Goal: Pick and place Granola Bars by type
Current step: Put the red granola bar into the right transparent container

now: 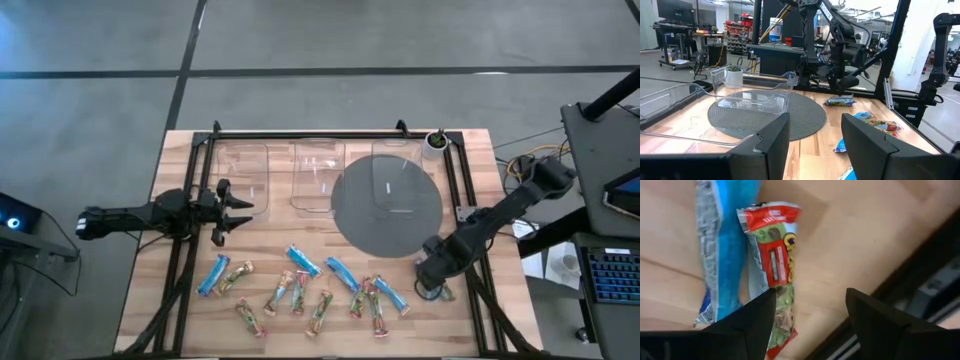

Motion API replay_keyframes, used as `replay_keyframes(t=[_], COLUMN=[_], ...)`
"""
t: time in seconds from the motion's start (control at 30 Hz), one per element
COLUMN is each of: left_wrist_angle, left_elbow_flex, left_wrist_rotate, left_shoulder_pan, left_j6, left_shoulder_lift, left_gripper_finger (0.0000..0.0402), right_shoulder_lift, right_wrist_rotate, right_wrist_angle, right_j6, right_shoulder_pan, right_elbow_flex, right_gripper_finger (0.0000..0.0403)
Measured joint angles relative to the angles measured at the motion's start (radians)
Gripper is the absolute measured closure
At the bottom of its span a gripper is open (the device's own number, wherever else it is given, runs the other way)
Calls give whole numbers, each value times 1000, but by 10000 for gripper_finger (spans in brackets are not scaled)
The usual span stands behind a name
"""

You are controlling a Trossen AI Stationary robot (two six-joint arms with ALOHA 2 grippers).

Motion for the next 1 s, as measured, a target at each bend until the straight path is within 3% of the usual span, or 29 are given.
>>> replay_keyframes(t=[0.47, 0.7, 0.83, 1.0], left_wrist_angle=[0, 0, 0, 0], left_elbow_flex=[0, 0, 0, 0], left_wrist_rotate=[0, 0, 0, 0], left_shoulder_pan=[0, 0, 0, 0], left_j6=[0, 0, 0, 0], left_shoulder_lift=[0, 0, 2, 3], left_gripper_finger=[239, 239, 239, 239], right_shoulder_lift=[-1, 62, 88, 73], right_wrist_rotate=[4, 4, 4, 28], right_wrist_angle=[112, 147, 151, 166], right_j6=[3, 17, 19, 20], right_shoulder_pan=[0, 0, 0, -3], right_elbow_flex=[-7, -43, -45, -44], right_gripper_finger=[170, 177, 207, 291])
